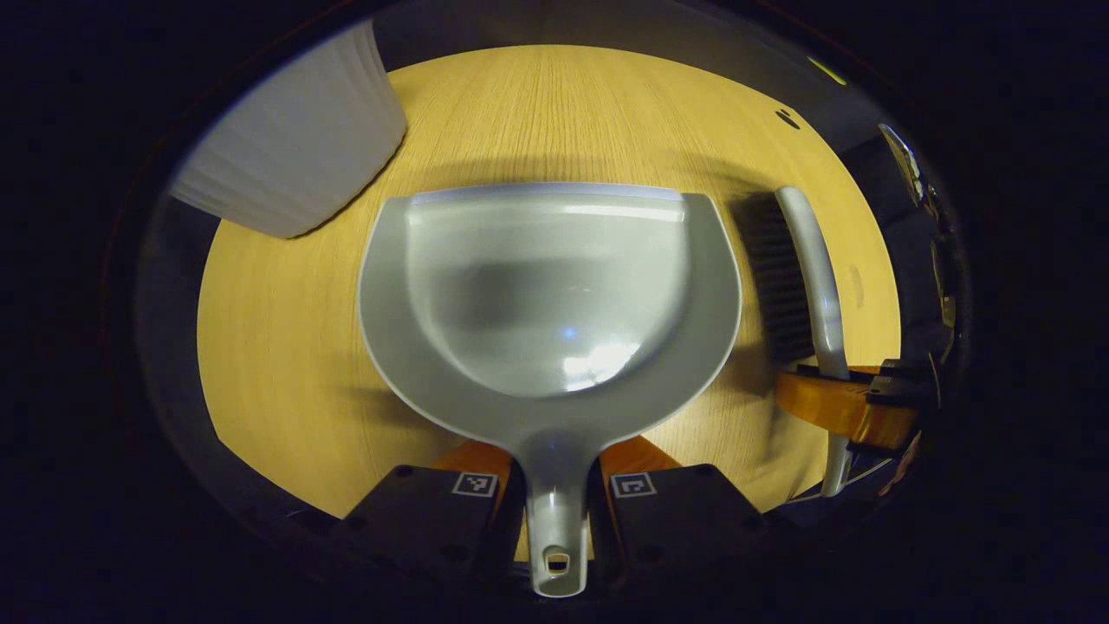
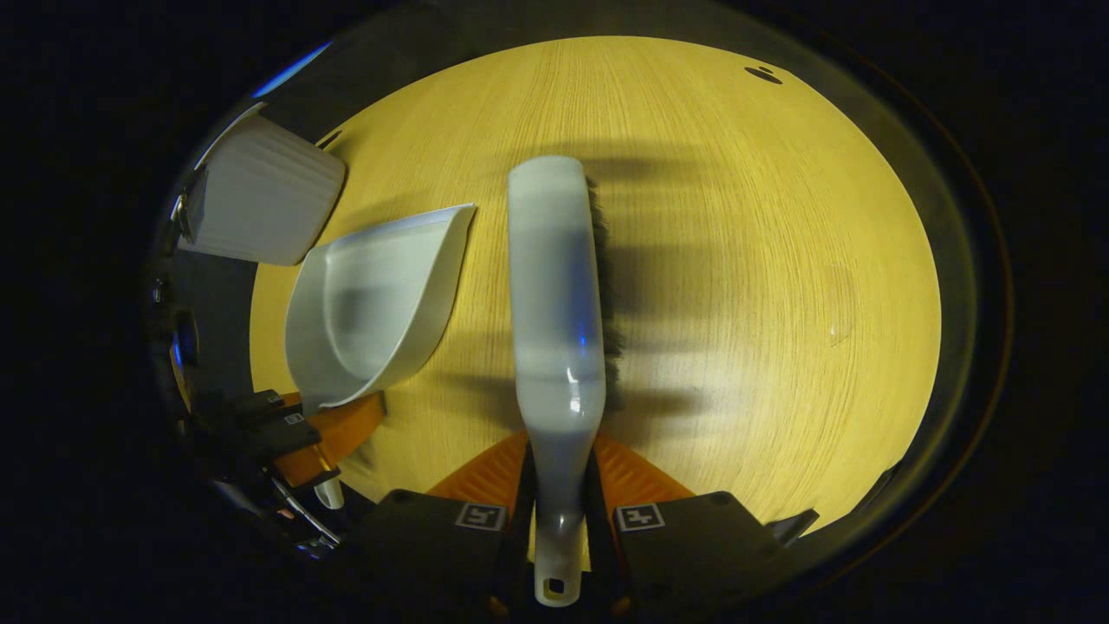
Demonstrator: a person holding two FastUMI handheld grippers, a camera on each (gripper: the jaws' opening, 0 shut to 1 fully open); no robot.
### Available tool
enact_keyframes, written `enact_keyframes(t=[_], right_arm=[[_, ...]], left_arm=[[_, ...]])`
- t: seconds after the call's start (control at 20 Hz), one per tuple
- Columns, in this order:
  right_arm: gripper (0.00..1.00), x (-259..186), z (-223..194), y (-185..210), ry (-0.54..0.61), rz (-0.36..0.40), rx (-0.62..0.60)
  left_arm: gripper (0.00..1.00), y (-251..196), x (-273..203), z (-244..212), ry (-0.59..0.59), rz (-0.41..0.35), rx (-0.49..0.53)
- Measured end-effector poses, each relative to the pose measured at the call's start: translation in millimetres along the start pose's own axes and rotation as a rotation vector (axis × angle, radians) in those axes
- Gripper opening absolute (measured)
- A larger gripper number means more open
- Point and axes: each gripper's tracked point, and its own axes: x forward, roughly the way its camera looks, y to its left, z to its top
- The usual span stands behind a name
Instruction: Pick up the small broom and dustpan from the desktop, sweep the trash into the dustpan with the broom, and then empty the trash into the garbage bin.
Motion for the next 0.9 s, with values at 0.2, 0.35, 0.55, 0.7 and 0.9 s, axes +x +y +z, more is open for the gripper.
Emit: enact_keyframes(t=[0.2, 0.35, 0.55, 0.7, 0.9], right_arm=[[0.54, -17.4, 10.5, 1.0, -0.053, -0.003, -0.012], [0.97, -47.7, 26.2, 5.9, -0.154, 0.006, -0.030], [0.92, -105.2, 39.3, 19.4, -0.340, 0.012, -0.115], [0.98, -152.0, 45.6, 35.1, -0.476, 0.036, -0.145], [0.98, -234.8, 49.7, 56.5, -0.730, 0.031, -0.240]], left_arm=[[0.66, -1.6, -15.6, 2.2, -0.033, -0.007, 0.027], [0.77, -5.5, -40.9, -0.9, -0.088, -0.036, 0.022], [0.80, -2.1, -94.2, -6.7, -0.232, -0.032, 0.076], [0.80, -13.2, -149.7, -1.0, -0.385, -0.063, 0.107], [0.81, -37.8, -234.4, 14.0, -0.666, -0.192, 0.144]])
